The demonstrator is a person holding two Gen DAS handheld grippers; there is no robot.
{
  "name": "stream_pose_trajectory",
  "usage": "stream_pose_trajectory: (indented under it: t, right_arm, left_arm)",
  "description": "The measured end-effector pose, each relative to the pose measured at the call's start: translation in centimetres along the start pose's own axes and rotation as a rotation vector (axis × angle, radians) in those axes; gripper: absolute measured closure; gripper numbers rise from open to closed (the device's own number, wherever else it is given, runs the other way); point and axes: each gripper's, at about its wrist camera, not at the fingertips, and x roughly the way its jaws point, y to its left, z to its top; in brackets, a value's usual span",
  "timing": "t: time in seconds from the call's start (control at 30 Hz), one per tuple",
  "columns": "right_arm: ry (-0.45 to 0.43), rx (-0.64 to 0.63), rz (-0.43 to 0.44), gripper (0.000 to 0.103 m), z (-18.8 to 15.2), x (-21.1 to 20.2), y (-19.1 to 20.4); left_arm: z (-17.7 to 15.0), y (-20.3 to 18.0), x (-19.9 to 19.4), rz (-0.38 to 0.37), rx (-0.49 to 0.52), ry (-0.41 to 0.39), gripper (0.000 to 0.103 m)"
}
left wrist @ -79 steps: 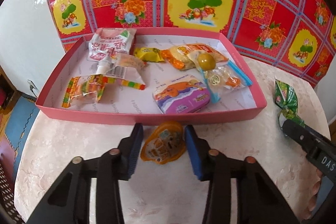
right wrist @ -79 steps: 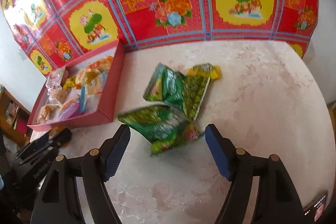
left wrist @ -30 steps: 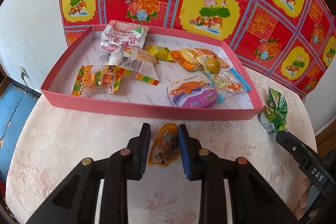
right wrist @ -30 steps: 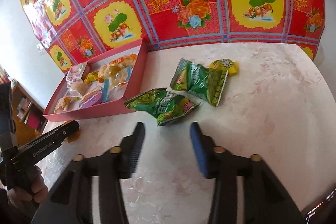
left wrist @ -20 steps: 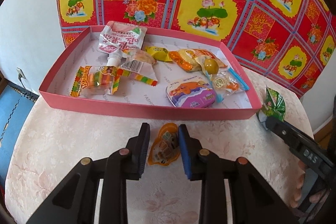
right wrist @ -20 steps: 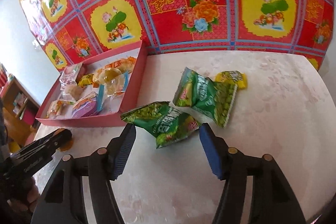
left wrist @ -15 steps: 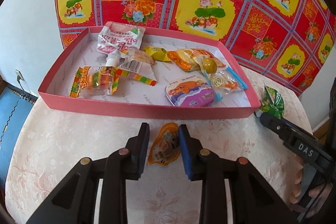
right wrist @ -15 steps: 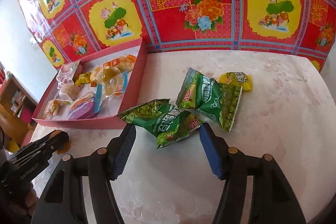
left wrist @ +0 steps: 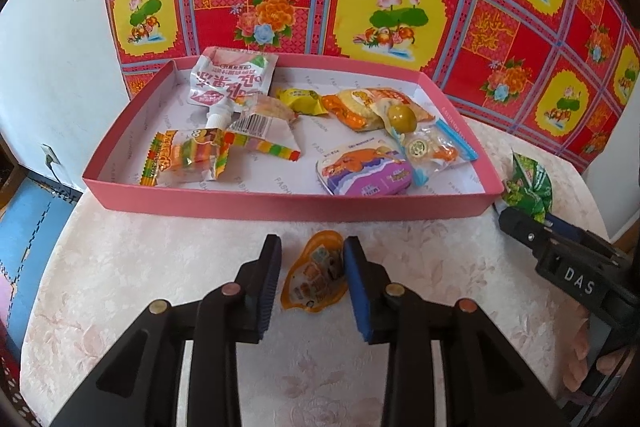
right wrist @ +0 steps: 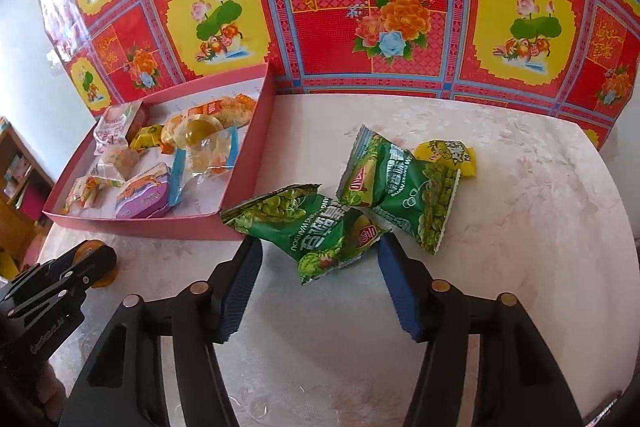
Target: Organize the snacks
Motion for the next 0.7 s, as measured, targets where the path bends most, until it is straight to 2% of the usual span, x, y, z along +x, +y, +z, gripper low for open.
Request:
stream_pose_trajectory:
  t: [0.1,0.17,0.23,0.3,0.5,0.7]
  right_arm:
    - [-0.003,0.014,-0.019,0.056,0.0,-0.1,-0.2]
    - [-0.004,0.022,-0.017,0.058,0.0,-0.1,-0.4]
    - [-0.006,0.031,-0.028,0.064,0.0,-0.1,-0.5]
    - [-0.006,0.04,-0.026,0.082,0.0,-0.2,-0.8]
    - [-0.007,0.058,-0.004,0.089,-0.2,-0.4,-1.1]
    - [0.014,-0.016,0.08,0.089,-1.4,-1.2,0.6]
  left_arm:
    - [0.0,-0.1,-0.2,-0.012,0.007,0.006,0.076]
    - [0.0,-0.1,-0.3,-0.028,0.0,0.014,0.079]
    - [0.0,-0.1,-0.5,-0.034,-0.005,0.018,0.079]
    - [0.1,-0.2,-0.7,-0.04,-0.004,0.014,0.081]
    - [0.0,0.1,-1.5,-0.045,0.001,0.006,0.082]
    - [0.1,1.2,-1.4,-0.05,-0.035,0.022,0.082]
